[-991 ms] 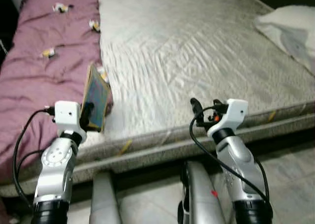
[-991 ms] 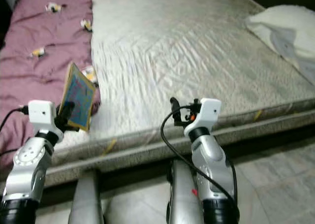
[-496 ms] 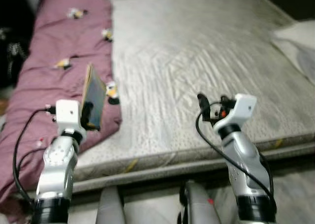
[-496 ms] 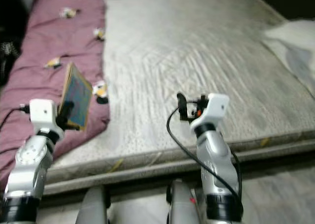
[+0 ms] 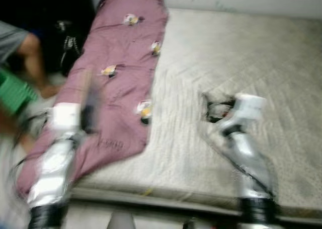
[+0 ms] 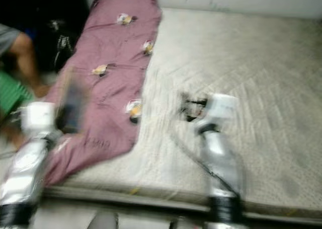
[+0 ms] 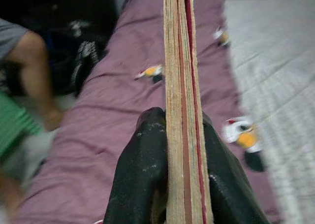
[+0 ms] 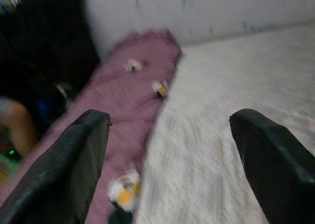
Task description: Clean up the room
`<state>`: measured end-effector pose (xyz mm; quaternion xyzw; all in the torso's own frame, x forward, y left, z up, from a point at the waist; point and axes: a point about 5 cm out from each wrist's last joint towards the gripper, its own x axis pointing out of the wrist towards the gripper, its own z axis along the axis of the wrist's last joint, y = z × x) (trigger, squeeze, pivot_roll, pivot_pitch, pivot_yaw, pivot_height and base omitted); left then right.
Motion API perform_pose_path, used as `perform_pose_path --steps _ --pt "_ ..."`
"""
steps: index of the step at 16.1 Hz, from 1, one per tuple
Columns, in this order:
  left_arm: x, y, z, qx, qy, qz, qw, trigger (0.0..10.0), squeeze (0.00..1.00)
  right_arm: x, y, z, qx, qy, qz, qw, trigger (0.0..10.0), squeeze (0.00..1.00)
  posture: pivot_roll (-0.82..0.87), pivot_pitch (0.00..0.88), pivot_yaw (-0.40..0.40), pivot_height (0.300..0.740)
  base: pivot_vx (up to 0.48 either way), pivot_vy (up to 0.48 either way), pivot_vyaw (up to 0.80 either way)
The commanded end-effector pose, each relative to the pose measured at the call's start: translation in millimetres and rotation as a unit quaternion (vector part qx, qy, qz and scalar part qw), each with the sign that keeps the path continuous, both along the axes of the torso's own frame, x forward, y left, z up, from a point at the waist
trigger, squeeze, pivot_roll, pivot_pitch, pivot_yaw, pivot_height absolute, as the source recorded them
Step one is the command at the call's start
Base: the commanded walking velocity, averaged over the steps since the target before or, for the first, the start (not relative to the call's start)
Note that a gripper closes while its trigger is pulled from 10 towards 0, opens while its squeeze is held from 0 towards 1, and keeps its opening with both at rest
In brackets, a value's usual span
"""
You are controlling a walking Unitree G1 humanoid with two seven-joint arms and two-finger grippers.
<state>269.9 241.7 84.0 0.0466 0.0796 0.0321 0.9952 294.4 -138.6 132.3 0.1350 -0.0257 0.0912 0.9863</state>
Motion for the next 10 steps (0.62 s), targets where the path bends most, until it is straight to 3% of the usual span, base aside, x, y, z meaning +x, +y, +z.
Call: perform_pose_path --steps 1,10 --pt "15.4 -29.7 15.2 -0.013 -0.040 -0.055 0.998 10.0 0.00 -7.7 -28.1 -14.5 -0.017 0.029 -0.048 0.998 10.0 0.00 -0.01 0.000 0.002 0.740 0.000 0.000 0.00" --pt "14.9 -34.5 13.4 -0.026 -0.043 -0.066 0.997 10.0 0.00 -8.3 -30.7 -18.5 -0.045 0.039 -0.060 0.996 10.0 0.00 -0.02 0.000 -0.006 0.740 0.000 -0.028 0.00"
